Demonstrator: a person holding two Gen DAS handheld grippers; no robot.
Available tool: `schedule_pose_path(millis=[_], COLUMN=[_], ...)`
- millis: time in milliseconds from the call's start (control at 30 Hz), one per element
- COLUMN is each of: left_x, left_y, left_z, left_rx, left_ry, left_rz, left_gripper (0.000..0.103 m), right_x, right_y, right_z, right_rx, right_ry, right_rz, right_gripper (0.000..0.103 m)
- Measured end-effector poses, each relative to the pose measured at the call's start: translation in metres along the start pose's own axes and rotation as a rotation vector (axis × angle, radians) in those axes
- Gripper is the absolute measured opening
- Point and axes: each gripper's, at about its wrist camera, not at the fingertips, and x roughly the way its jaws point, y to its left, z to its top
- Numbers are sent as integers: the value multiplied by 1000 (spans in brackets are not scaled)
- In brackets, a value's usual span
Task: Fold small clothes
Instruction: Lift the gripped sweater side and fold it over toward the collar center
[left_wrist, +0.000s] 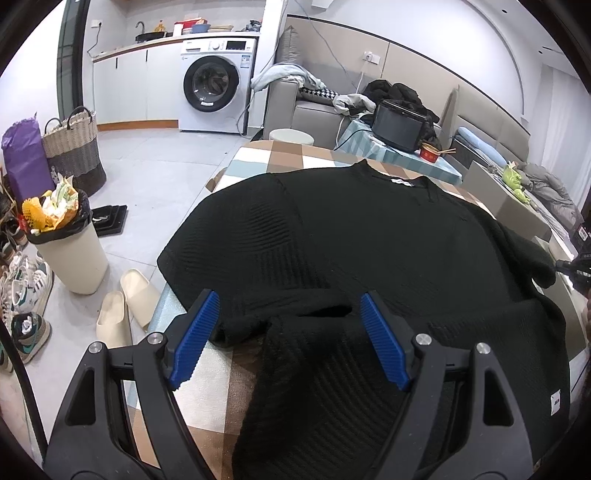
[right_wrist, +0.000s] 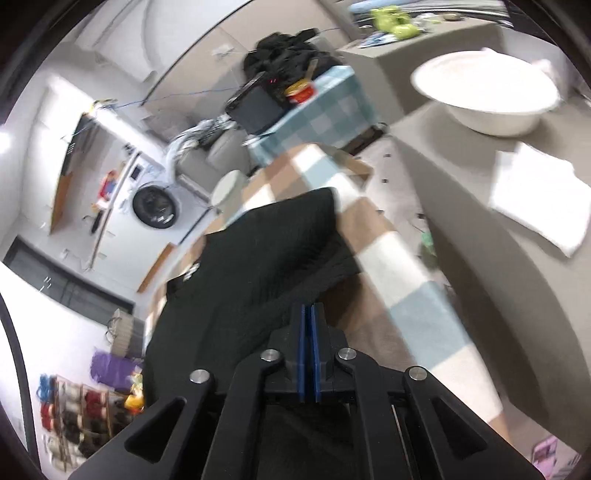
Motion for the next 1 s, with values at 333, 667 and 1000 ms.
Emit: schedule_pose_path(millis=[333,667,1000], left_x=[4,-6,-2], left_y=[-5,-7,3], left_z=[0,0,-9], left_rx=[-13,17,-26], left_ry=[1,-9,13], left_rz=[7,26,34], left_gripper=[77,77,77], right_x=[3,49,-36], right_y=[-24,-13,-2], right_z=[-11,-9,50], right_rx=[77,58,-145], right_ry=[117,171,-109], right_rz=[109,185,-237], right_gripper=[52,2,35])
